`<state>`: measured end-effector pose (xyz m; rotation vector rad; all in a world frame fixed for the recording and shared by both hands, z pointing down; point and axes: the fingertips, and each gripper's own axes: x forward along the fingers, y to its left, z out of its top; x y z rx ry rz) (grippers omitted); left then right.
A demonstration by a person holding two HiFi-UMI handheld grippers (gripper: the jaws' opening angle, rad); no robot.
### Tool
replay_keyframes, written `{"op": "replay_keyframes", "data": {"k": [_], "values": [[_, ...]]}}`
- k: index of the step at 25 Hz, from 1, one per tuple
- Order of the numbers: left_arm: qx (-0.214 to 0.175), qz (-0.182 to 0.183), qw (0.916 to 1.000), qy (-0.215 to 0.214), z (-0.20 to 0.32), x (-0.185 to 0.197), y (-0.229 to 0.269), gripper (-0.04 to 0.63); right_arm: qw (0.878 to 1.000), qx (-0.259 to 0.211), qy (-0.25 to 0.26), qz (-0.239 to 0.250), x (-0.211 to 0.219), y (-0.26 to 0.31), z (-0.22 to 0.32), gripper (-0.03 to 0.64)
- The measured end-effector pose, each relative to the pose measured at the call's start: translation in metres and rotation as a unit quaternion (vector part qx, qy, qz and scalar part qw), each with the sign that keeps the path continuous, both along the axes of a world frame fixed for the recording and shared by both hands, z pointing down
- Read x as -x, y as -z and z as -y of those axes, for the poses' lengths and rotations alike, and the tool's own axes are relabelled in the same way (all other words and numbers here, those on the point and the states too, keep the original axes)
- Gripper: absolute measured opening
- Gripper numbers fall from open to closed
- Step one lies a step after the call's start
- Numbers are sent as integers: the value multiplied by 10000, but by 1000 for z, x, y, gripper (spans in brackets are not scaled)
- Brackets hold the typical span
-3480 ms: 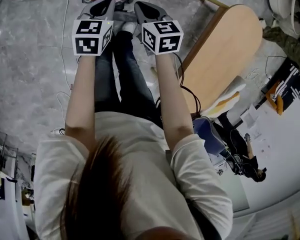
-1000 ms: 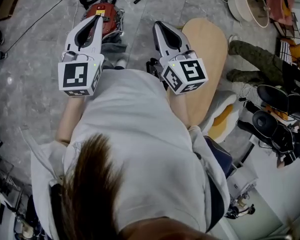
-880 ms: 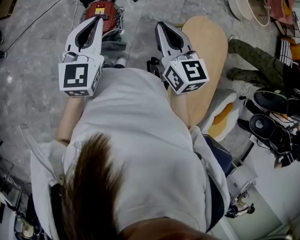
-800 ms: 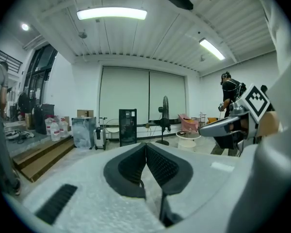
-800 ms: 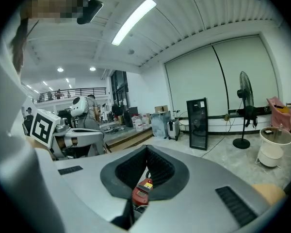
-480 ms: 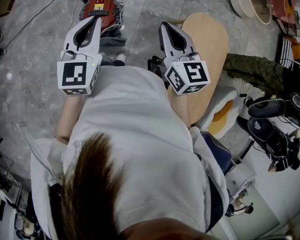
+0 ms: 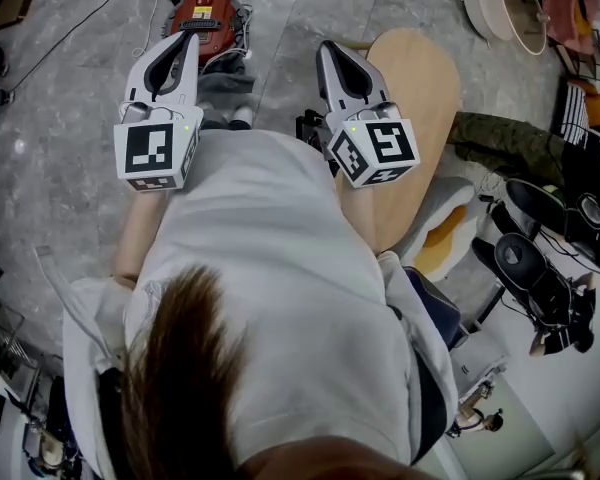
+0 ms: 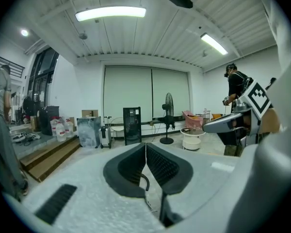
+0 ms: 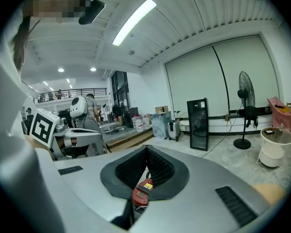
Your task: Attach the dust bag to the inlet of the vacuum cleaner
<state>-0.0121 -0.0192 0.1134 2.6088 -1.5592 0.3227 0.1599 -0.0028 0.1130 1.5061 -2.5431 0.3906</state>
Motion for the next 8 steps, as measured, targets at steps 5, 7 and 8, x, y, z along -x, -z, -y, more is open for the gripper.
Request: {"op": "replay_keyframes", "data": {"k": [5, 7, 8], "values": [[49, -15, 10000, 20, -1, 3, 1, 18, 10000, -30, 18, 15, 0, 4, 1, 2], [55, -20, 10000, -4, 1, 4, 1, 18, 10000, -28, -3, 19, -1, 3, 3, 2], [58, -22, 10000, -19, 2, 4, 1, 18, 10000, -26, -16, 22, -2, 3, 4, 2]]}}
